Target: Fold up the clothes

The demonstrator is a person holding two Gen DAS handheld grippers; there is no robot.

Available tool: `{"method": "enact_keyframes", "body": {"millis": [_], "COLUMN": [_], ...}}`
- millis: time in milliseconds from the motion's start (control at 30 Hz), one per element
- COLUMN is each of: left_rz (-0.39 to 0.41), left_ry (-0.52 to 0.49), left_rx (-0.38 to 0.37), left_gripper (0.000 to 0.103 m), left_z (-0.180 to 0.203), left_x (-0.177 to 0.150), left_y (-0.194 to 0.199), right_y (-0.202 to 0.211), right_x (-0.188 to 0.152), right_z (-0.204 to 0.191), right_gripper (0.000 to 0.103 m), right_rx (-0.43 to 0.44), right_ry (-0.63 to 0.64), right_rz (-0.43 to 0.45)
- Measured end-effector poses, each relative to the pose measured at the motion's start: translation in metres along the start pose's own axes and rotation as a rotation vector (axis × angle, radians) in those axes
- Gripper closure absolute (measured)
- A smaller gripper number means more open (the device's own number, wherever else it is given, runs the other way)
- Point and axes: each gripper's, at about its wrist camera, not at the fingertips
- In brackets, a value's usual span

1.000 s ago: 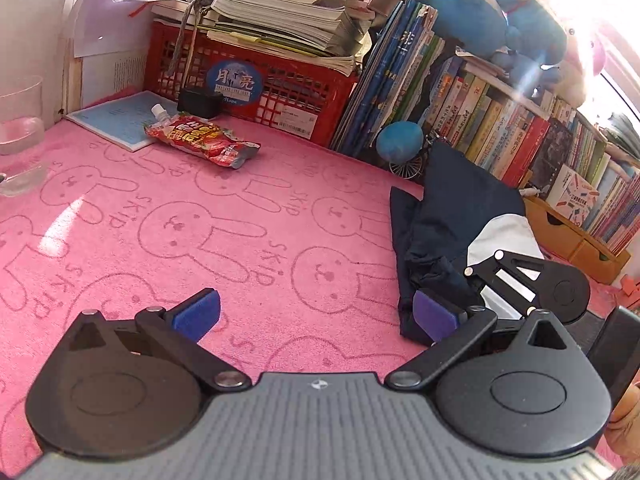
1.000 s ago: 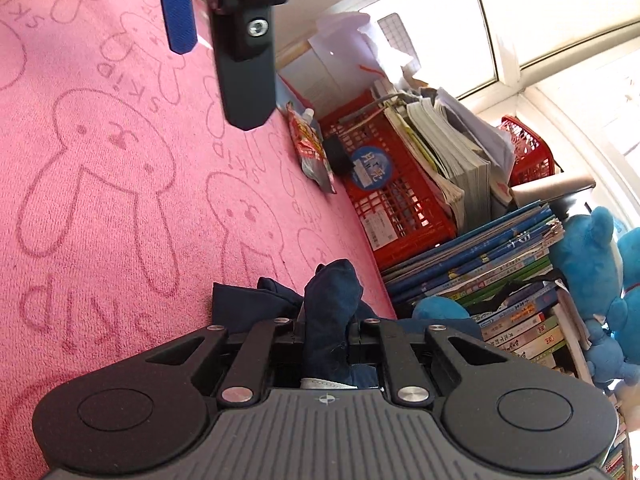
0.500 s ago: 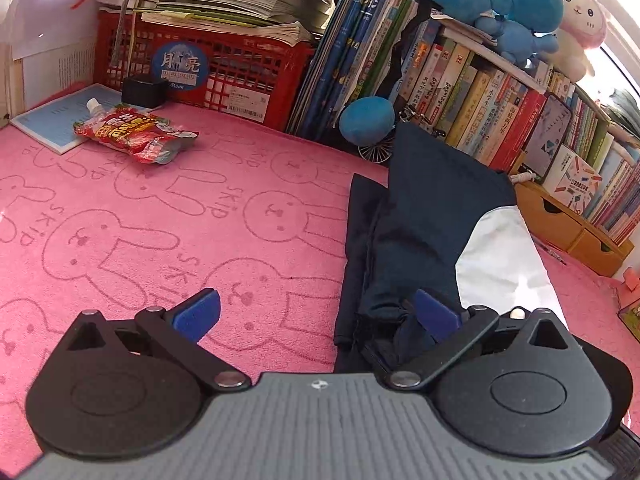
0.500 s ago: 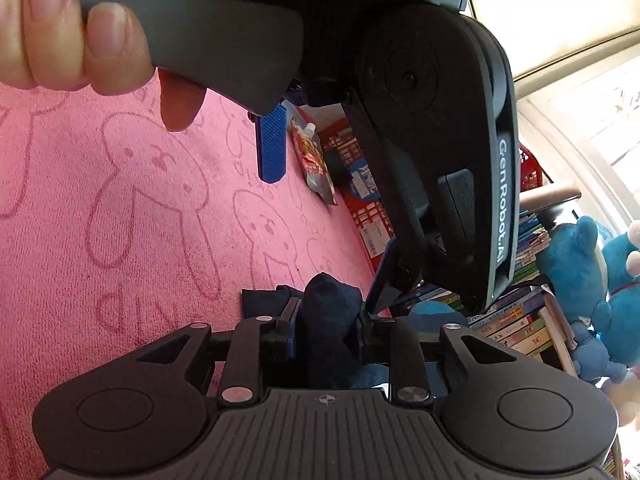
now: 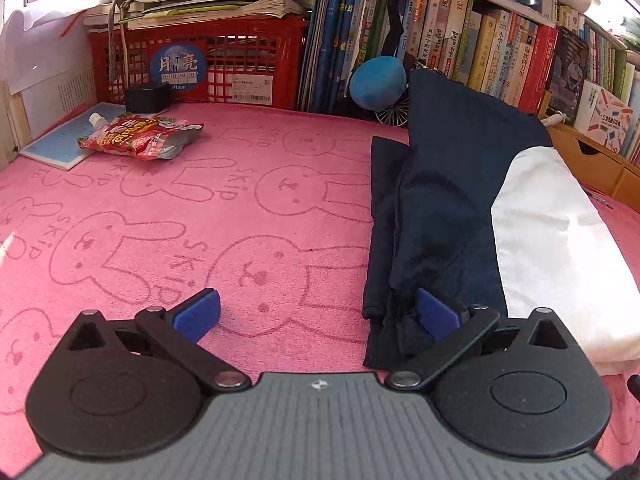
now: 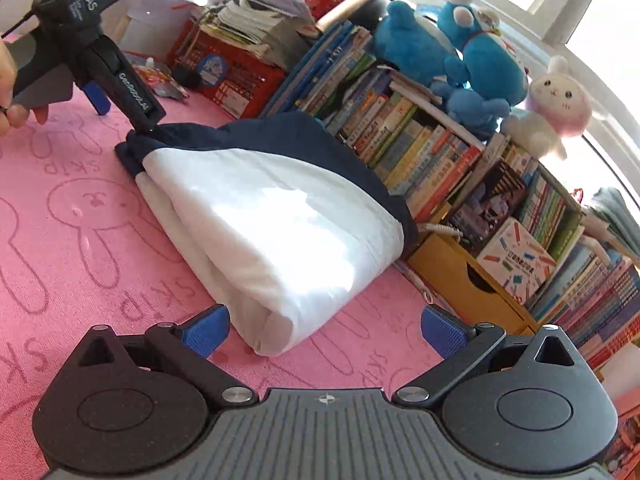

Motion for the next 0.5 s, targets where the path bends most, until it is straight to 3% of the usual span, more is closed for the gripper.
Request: {"method": "enact_keyframes", "body": {"millis": [400, 467, 500], "left_rz": [0.017, 0.016, 0.015], "left_ry": [-0.028, -0.029, -0.03], "left_rx": [0.031, 0.031, 0.029], "left_gripper": [0.0, 0.0, 0.0], "left_z": [0.004, 0.004, 0.005], "left_x": [-0.004, -0.004, -0.004], "left_y": [-0.004, -0.004, -0.003], "right_y": [-0.043, -0.05, -0.054], "right_x": [0.008, 0.01, 0.011], "right_z": [0.036, 0.041, 0.043], "right_gripper": [0.0, 0.003, 0.011], "right_rx": [0.165, 0.194, 0.209], "right_ry": [-0.423, -0.488, -0.521], "right_rz": [-0.133, -0.153, -0.163]}}
Point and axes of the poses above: each gripper's, at about its wrist camera, not at the fingertips, and y roughly against the way its jaws point, z to its right, x to its top, and after that the axes turned 5 degrees about -z, right-handed
